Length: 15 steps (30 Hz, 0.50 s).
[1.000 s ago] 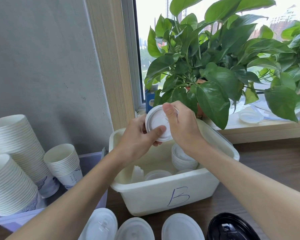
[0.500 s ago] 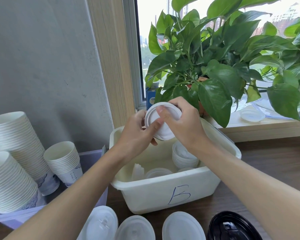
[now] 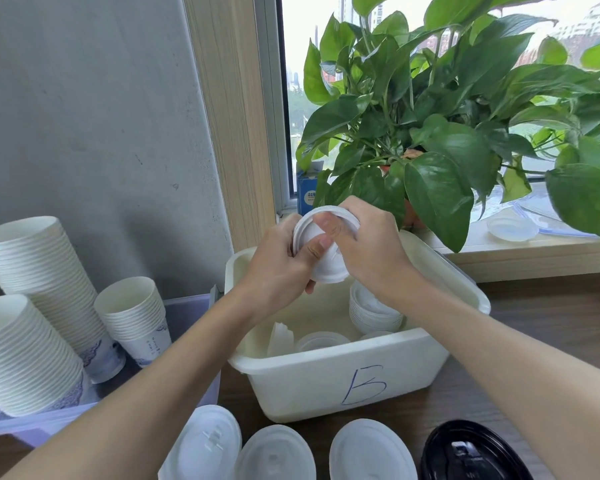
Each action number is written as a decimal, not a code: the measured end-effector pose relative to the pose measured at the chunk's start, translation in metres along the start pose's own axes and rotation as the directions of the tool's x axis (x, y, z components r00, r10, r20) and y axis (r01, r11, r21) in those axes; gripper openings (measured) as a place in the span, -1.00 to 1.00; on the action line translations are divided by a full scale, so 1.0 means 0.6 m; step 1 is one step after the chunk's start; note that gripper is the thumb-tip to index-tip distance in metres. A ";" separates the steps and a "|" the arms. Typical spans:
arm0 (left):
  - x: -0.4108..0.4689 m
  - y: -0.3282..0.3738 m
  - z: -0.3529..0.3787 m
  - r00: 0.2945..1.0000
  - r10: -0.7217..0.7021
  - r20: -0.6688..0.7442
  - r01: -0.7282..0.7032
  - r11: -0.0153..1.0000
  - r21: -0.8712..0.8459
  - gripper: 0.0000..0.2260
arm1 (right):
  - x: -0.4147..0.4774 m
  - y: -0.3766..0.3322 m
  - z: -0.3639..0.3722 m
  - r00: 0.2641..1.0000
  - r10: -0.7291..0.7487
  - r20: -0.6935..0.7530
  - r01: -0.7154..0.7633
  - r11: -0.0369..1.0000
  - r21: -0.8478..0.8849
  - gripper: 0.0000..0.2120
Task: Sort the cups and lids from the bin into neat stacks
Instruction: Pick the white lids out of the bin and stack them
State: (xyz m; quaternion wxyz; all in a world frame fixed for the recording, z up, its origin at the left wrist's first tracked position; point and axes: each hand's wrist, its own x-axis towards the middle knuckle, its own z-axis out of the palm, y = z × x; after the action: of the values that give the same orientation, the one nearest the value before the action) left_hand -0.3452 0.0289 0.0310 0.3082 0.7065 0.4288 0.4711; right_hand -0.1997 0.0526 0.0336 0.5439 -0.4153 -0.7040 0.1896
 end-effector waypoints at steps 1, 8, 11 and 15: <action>-0.001 0.000 0.001 1.000 0.002 0.000 -0.002 1.000 -0.004 -0.74 | 0.001 0.000 0.001 1.000 -0.008 -0.005 0.008 1.000 -0.004 -0.57; 0.004 -0.004 0.001 1.000 -0.005 -0.024 0.004 1.000 -0.027 -0.90 | -0.001 0.010 -0.003 0.998 -0.039 0.049 0.036 0.997 0.067 -0.72; 0.005 -0.006 0.001 0.997 -0.015 -0.078 0.016 1.000 0.002 -0.75 | -0.002 0.009 -0.003 0.998 -0.038 0.046 0.034 0.996 0.085 -0.76; 0.003 -0.006 0.003 0.993 -0.010 -0.118 0.014 0.999 0.034 -0.69 | -0.001 0.008 -0.003 1.000 0.020 -0.009 -0.019 0.997 0.069 -0.73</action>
State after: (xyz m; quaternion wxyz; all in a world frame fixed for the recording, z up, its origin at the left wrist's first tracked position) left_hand -0.3440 0.0323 0.0280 0.2728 0.6804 0.4585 0.5024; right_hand -0.1962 0.0546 0.0300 0.5594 -0.4040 -0.6905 0.2170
